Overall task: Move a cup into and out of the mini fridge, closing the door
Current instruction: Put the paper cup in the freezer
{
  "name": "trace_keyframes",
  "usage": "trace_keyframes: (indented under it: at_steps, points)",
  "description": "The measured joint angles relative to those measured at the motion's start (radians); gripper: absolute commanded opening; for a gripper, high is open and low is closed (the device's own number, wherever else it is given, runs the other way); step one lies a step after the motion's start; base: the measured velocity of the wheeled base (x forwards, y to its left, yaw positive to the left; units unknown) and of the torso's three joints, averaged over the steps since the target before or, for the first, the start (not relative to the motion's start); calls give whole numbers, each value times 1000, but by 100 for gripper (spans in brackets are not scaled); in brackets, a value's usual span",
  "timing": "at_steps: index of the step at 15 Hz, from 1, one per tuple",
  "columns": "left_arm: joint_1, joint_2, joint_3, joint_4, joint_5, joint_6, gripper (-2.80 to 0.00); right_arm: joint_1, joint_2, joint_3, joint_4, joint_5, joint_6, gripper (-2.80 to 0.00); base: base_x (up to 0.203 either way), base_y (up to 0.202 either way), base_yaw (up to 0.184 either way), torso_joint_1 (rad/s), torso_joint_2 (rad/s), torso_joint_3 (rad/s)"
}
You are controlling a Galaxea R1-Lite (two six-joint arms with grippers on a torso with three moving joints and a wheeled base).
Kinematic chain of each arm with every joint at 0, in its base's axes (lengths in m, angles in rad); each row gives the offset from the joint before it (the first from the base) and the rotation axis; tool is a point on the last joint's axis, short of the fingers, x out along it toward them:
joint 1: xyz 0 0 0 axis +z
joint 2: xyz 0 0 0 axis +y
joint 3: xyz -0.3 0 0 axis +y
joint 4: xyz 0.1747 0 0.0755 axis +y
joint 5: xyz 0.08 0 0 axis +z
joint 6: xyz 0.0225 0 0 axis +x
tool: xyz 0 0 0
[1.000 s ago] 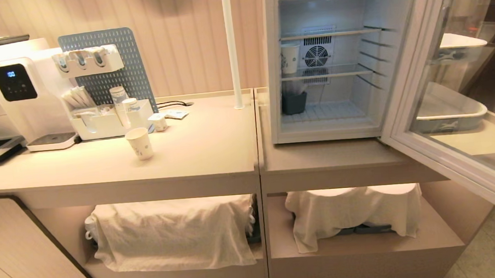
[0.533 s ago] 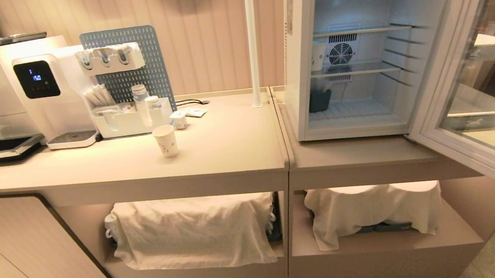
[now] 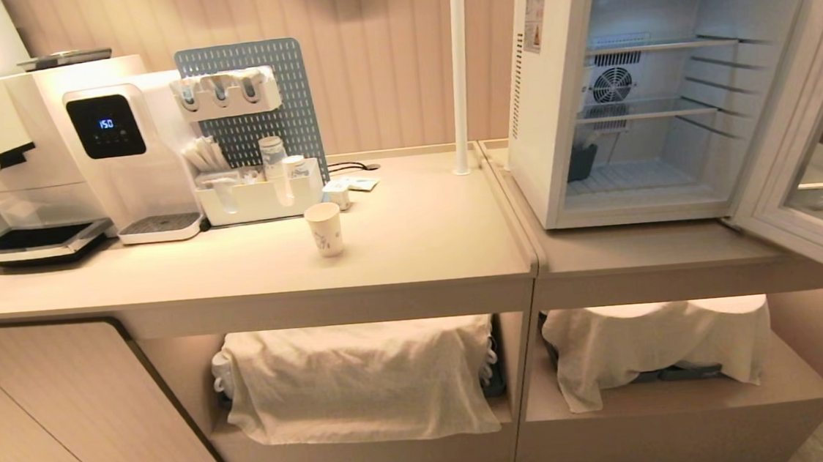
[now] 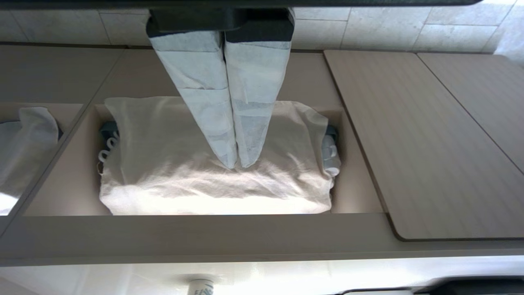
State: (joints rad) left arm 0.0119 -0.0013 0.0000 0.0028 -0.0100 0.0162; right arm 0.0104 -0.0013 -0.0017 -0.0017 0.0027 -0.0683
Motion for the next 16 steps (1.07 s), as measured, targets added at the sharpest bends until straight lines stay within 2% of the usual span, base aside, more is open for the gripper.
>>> trace_keyframes:
  at_steps: [16]
  points:
    - [0, 0, 0, -1, 1, -1, -280, 0, 0, 1, 1, 0, 0, -280, 0, 192, -1, 2, 1, 2]
